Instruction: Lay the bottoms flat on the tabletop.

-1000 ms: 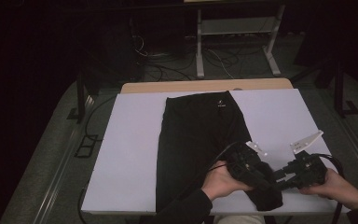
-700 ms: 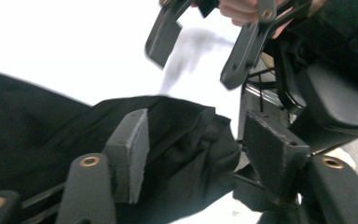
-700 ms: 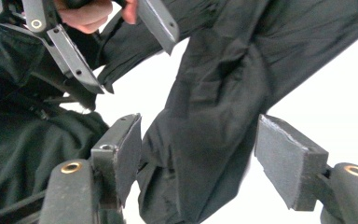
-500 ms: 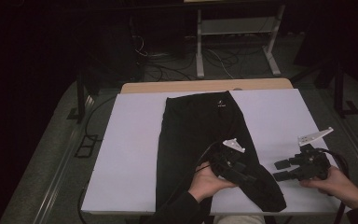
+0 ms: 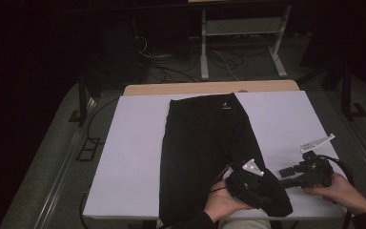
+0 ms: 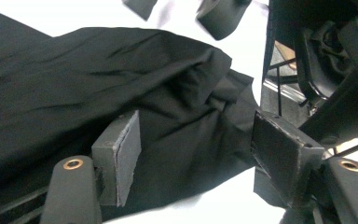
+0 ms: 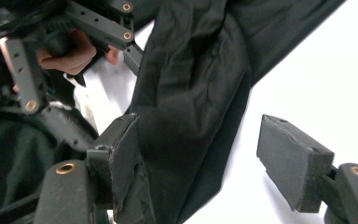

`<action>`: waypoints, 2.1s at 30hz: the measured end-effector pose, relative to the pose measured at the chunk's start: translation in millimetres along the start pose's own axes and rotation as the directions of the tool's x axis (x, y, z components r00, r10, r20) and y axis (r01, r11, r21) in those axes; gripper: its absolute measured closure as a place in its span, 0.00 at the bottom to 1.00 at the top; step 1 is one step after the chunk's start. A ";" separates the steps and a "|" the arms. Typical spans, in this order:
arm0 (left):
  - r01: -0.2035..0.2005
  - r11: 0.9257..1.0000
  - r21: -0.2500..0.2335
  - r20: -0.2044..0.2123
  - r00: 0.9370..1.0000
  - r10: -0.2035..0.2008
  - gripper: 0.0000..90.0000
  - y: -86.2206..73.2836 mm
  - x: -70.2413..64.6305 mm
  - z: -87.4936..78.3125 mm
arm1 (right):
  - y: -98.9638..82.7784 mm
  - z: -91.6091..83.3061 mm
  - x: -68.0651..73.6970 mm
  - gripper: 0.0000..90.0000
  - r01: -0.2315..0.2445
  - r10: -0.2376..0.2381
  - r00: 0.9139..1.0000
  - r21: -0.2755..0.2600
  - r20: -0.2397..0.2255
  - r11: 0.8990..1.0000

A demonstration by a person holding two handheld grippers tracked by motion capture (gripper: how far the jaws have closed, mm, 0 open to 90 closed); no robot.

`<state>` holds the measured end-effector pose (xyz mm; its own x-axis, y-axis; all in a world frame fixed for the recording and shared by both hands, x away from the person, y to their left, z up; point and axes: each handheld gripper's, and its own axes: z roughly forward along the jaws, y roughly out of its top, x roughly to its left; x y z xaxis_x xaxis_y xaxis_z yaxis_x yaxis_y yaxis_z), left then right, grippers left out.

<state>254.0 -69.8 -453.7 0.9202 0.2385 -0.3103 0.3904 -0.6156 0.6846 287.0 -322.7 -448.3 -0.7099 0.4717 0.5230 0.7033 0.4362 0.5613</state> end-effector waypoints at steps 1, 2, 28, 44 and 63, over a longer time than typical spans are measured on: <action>-0.025 1.000 0.015 -0.042 0.999 0.026 0.35 1.8 -6.2 7.2 | -1.3 3.2 0.8 0.34 0.004 -0.004 1.000 0.017 0.000 1.000; -0.025 1.000 0.015 -0.042 0.999 0.026 0.35 1.8 -6.2 7.2 | -1.3 3.2 0.8 0.34 0.004 -0.004 1.000 0.017 0.000 1.000; -0.190 0.977 0.101 -0.043 0.980 0.195 0.98 -28.6 -29.0 -61.7 | -6.4 -13.4 20.6 0.97 0.067 -0.049 0.994 0.180 -0.099 0.981; -0.194 0.961 0.195 0.100 0.979 0.178 0.98 -41.4 -30.1 -53.7 | -13.3 4.0 34.2 0.98 0.136 -0.075 0.979 0.336 -0.189 0.932; -0.062 0.997 -0.041 0.013 0.998 0.063 0.35 -37.9 17.9 -120.4 | 13.8 -6.7 32.3 0.45 0.143 -0.139 0.990 0.158 -0.037 0.977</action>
<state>259.0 48.2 -405.8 0.9425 0.1896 -0.2751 0.3331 -0.5980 0.7290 273.5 -306.6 -419.3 -0.8019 0.3779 0.4628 0.5911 0.6151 0.5218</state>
